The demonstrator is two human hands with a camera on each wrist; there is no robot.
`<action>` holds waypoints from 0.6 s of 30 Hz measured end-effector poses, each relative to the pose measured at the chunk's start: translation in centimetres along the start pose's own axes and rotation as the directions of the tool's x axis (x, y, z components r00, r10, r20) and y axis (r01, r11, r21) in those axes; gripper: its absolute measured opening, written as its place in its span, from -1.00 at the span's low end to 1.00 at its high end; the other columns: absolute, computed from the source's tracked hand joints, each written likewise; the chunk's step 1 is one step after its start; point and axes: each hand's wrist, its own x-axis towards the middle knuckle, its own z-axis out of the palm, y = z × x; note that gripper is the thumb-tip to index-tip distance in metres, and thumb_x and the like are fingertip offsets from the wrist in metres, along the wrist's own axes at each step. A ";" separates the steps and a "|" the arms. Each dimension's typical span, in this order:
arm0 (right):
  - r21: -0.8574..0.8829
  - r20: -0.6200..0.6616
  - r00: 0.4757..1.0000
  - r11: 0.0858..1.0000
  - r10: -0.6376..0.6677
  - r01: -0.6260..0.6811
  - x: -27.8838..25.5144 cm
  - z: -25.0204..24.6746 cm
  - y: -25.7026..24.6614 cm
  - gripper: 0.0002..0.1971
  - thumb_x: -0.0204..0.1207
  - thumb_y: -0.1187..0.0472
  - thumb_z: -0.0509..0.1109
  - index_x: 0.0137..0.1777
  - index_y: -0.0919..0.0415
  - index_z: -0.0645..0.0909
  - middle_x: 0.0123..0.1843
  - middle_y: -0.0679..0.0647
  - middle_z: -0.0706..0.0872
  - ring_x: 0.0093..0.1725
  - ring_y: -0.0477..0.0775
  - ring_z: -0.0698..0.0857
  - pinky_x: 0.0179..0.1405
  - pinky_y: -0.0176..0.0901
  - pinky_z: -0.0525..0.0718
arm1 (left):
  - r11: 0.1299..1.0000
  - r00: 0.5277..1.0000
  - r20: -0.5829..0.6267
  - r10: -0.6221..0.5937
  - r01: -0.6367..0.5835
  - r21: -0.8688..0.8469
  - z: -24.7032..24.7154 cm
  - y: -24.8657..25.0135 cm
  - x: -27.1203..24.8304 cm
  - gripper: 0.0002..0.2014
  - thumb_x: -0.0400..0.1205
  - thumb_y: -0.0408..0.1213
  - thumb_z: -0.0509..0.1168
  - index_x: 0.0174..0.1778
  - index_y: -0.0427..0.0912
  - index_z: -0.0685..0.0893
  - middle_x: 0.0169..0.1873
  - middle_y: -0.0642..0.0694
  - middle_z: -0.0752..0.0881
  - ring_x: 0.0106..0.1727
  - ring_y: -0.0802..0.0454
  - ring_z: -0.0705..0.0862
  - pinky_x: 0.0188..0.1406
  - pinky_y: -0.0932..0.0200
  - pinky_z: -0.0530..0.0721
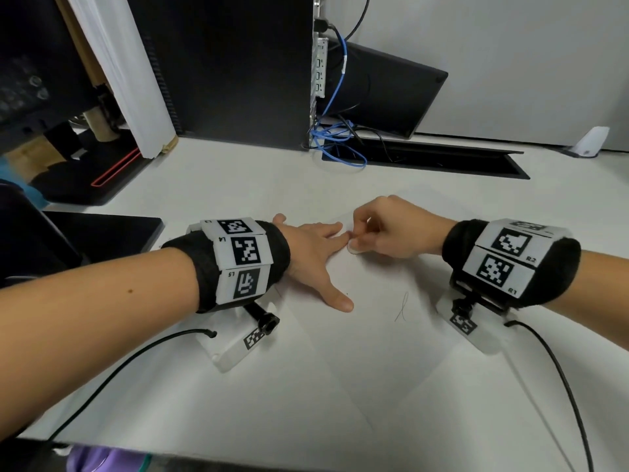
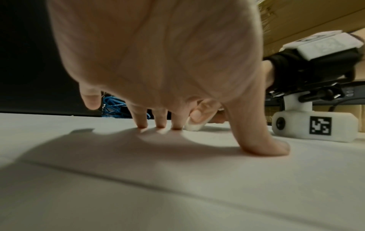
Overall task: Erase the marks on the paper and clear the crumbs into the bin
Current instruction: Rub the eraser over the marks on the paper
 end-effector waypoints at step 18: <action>0.111 0.248 0.968 0.994 -0.037 0.009 -1.4 0.7 -0.8 -0.74 0.50 0.24 0.44 -0.35 0.16 0.45 -0.59 0.04 0.57 -0.56 0.10 0.47 -0.57 -0.32 0.47 | 0.999 1.000 -0.002 -0.022 0.022 0.028 0.7 -1.3 -0.8 0.18 0.25 0.48 0.30 0.59 0.26 -0.33 0.63 0.24 -0.29 0.66 0.09 -0.24 0.55 -0.34 -0.21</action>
